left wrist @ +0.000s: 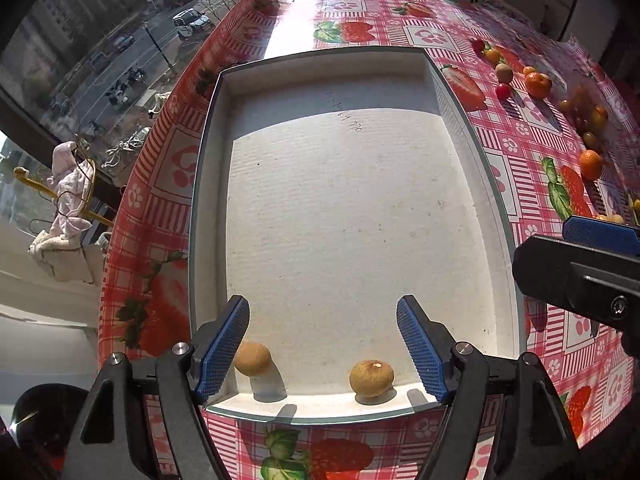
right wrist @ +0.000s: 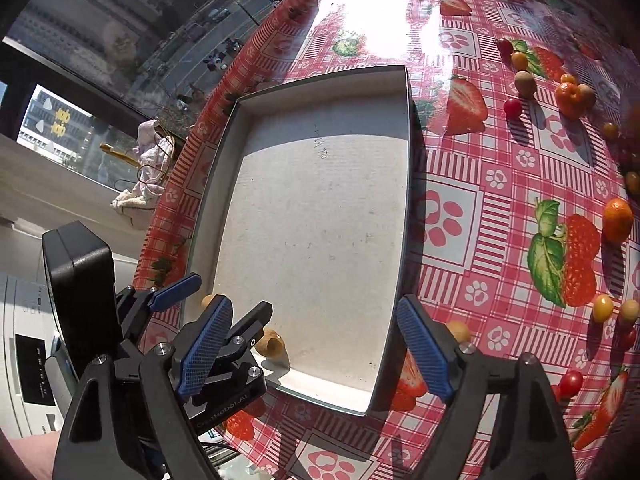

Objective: Organize fruits
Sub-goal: 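Move both open grippers back toward the fruits on the tablecloth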

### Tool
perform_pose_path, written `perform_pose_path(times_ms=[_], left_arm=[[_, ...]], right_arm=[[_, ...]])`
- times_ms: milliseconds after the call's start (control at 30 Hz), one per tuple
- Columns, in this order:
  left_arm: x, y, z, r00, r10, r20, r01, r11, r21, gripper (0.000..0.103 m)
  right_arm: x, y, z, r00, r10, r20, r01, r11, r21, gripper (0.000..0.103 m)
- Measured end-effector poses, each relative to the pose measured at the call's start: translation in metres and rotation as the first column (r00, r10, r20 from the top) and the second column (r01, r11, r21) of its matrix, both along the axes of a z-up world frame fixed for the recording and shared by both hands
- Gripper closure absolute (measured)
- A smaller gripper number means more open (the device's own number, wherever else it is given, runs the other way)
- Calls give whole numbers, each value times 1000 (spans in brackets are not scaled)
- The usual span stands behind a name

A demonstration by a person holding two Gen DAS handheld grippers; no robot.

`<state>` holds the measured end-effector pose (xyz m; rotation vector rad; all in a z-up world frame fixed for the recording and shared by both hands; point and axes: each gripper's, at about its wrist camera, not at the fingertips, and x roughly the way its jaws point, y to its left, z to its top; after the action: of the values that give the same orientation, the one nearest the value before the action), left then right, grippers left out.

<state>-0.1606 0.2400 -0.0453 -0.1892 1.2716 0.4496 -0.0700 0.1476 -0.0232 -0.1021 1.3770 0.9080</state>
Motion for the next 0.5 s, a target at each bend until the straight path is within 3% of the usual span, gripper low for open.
perform_pose_path(times_ms=[267,500], left_arm=[[36,-65,24,987,-153,48,153,988,3,26],[66,-135,22,946,-319,58,319,948,-1,26]], right_arm=[[30,-81,-1,982,-184,35,186,980,-71,16],[51,-173,-22,936,-348,54,352,916,-195,16]])
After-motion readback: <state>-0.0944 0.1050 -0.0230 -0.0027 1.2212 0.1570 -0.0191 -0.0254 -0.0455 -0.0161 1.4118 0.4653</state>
